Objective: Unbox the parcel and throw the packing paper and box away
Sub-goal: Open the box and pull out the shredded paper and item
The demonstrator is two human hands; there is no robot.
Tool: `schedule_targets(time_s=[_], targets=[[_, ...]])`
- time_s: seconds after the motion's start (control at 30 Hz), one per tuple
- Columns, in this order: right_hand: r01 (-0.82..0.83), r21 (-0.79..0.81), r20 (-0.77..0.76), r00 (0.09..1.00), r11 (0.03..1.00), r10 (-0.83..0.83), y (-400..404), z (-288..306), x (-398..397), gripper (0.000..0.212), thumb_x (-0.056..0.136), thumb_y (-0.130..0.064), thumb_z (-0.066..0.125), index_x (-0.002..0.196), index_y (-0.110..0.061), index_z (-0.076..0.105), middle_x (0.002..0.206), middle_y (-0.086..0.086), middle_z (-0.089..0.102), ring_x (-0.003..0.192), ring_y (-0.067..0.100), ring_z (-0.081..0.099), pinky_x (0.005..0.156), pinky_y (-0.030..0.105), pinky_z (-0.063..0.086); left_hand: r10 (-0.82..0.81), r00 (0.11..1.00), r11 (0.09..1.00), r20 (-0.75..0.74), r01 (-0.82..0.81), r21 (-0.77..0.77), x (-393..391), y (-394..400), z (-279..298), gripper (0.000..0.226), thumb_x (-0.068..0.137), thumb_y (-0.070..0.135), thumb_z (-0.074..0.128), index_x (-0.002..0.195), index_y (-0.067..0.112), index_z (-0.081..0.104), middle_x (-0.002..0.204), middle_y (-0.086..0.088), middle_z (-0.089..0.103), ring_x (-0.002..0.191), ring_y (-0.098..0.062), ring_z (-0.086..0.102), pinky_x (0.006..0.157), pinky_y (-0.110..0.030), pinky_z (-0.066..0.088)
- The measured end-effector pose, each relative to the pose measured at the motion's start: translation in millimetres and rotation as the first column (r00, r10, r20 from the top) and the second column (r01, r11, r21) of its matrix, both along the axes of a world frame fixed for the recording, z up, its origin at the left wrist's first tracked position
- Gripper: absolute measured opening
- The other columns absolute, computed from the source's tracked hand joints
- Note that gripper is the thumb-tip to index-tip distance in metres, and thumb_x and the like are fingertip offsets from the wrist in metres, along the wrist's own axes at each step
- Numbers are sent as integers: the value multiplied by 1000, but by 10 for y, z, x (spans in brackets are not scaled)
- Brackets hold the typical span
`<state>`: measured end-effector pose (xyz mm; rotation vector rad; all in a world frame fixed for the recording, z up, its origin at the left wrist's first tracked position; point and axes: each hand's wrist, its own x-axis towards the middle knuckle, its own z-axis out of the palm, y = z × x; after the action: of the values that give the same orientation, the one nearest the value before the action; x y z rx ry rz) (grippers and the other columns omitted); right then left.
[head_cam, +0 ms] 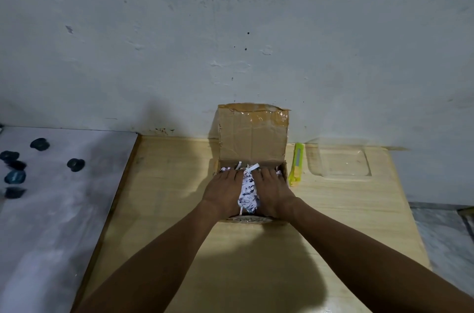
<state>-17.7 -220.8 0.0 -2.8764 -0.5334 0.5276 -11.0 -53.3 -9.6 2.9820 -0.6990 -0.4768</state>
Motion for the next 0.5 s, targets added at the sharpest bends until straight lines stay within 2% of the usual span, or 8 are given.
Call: schedule_targets(time_s=[0.1,0.23,0.3,0.37,0.5], targets=[[-19,-18,-18,1000,1000,19,-18,18,14,101,76,-48,72,150,-6,18,146,18,33,135,35,30,112,50,26,-18,1000,1000,18,18,-19,-4,25,7,96,79,49,69,149,4,21,152,-16,34,139,-33,33,118,-39,17],[-35,-14,30,999,999,36,26,52,4,95,76,-48,70,149,-11,22,143,16,33,133,37,28,112,51,24,-23,998,999,51,25,-24,-8,107,-10,99,75,53,72,148,4,26,148,-17,40,134,-35,40,116,-41,25],[-50,-7,54,997,999,50,82,33,9,94,76,-47,70,149,-13,23,144,17,31,133,39,29,112,50,26,5,999,1000,38,-4,-17,-10,166,-11,102,73,60,70,148,6,27,145,-15,43,131,-33,42,114,-41,29],[-52,24,15,999,998,51,158,29,26,94,76,-47,71,149,-13,22,148,17,29,137,39,27,112,52,27,18,999,1000,42,-18,0,-2,233,-16,100,71,63,69,145,8,30,140,-12,47,127,-31,45,111,-40,33],[-57,34,-27,998,998,58,292,35,52,94,77,-45,72,149,-13,22,148,18,31,134,41,29,107,54,34,37,998,999,48,-37,9,5,349,-39,88,72,59,69,138,10,38,128,-12,54,117,-30,50,102,-39,38]])
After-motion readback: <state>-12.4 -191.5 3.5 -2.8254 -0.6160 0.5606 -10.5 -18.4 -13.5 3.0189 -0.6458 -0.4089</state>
